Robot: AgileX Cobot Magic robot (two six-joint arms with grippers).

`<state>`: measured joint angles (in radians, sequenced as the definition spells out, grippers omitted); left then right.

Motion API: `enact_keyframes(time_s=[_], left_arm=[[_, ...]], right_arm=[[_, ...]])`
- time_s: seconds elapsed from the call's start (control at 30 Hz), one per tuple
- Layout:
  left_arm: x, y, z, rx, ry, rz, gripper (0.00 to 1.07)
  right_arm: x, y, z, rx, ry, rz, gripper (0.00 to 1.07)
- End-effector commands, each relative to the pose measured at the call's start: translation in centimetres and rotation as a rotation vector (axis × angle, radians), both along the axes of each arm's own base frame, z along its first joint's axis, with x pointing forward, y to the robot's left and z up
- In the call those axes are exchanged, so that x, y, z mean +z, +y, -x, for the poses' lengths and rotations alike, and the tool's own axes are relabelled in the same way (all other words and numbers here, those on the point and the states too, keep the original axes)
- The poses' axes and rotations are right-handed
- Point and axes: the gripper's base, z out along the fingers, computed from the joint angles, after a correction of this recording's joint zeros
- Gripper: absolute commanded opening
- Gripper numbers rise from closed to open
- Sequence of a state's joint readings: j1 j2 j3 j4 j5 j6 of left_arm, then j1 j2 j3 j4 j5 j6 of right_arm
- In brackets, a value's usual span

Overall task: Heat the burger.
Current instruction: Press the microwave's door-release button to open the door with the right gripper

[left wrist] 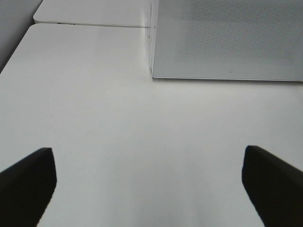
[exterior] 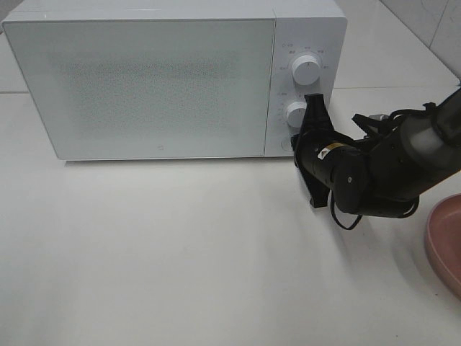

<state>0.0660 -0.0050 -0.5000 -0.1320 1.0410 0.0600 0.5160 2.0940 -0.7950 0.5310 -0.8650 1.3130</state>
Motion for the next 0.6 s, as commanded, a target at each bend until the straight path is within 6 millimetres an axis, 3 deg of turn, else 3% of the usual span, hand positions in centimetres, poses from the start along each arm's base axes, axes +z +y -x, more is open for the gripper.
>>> enact_keyframes(time_s=[0.03,0.3,0.6], left_arm=[[-0.04,-0.05,0.24,-0.007,-0.022,0.004,1.0],[-0.04,-0.05,0.24,-0.007,-0.022,0.004,1.0],[-0.04,-0.05,0.24,-0.007,-0.022,0.004,1.0]], right_arm=[[0.29,0.19,-0.59,0.007,-0.019,-0.01,0.0],[-0.31,0.23,-0.99,-0.011,-0.023,-0.006,0.0],[0.32,0.13,-1.4,-0.023,-0.113,0.006,0.0]])
